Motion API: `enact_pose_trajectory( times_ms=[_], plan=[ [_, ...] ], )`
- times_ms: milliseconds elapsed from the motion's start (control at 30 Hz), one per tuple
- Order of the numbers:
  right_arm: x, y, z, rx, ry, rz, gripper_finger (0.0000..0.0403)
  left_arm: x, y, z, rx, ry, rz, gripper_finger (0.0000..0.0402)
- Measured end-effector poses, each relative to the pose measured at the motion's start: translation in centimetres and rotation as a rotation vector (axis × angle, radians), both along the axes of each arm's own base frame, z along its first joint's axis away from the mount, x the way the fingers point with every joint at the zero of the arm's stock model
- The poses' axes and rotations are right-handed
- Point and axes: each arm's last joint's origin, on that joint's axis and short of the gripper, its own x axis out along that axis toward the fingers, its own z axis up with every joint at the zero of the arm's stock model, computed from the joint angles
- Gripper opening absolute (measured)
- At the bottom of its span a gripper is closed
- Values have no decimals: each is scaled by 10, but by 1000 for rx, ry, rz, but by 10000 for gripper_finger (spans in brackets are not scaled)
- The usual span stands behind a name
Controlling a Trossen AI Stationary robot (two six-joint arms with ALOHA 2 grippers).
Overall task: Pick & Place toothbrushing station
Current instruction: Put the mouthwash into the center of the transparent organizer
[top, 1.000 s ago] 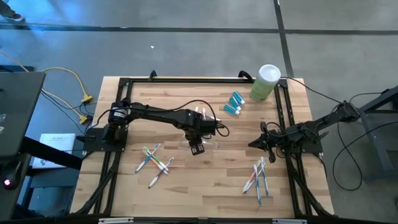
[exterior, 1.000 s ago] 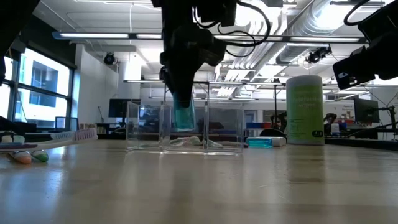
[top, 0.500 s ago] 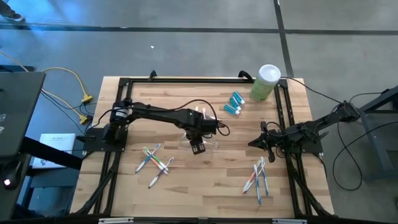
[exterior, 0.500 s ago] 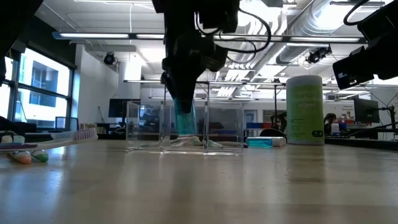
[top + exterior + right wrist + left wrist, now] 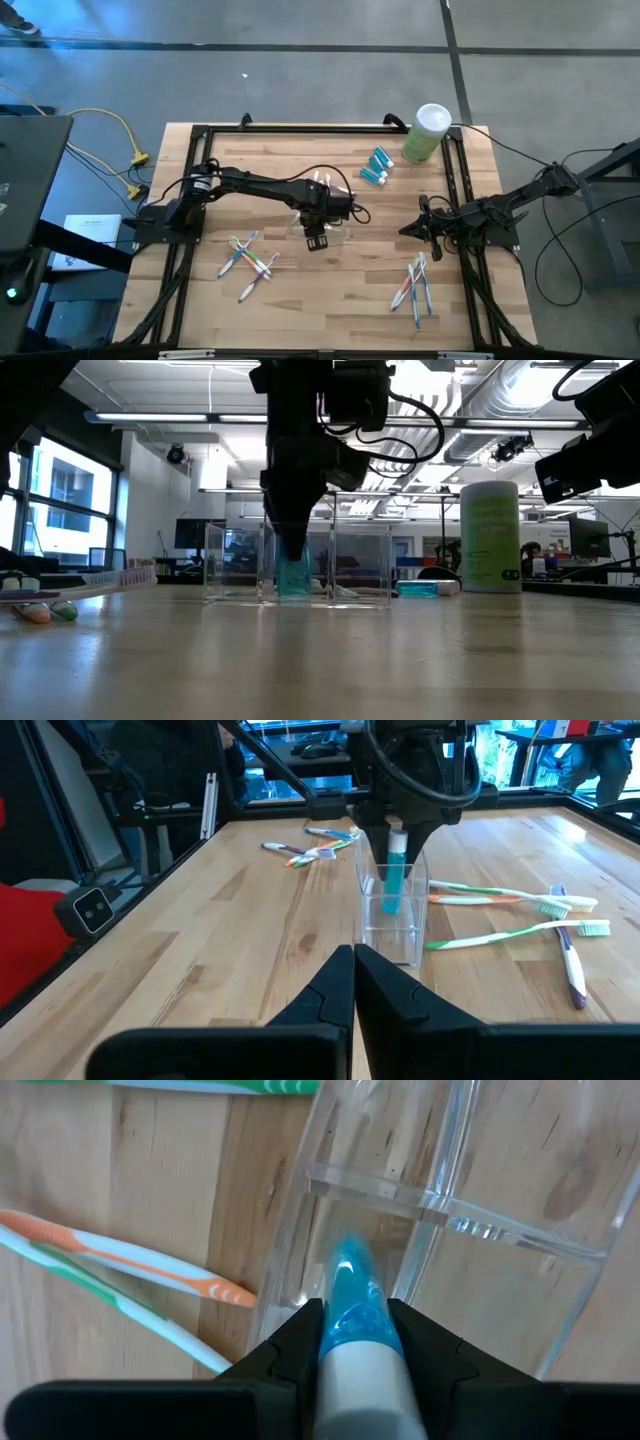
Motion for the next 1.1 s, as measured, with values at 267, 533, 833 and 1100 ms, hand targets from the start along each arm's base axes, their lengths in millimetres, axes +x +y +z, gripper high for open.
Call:
enact_pose_trajectory(
  times_ms=[267,533,833,1100],
  plan=[
    [0,0,0,0,0,0,3,0,-1,0,8,0,14,108],
    [0,0,0,0,1,0,3,0,-6,-2,13,7,5,128],
    [0,0,0,0,1,0,3,-1,-6,-1,14,5,-10,129],
    [0,0,0,-1,3,1,3,-1,-6,7,14,-20,-10,129]
  ],
)
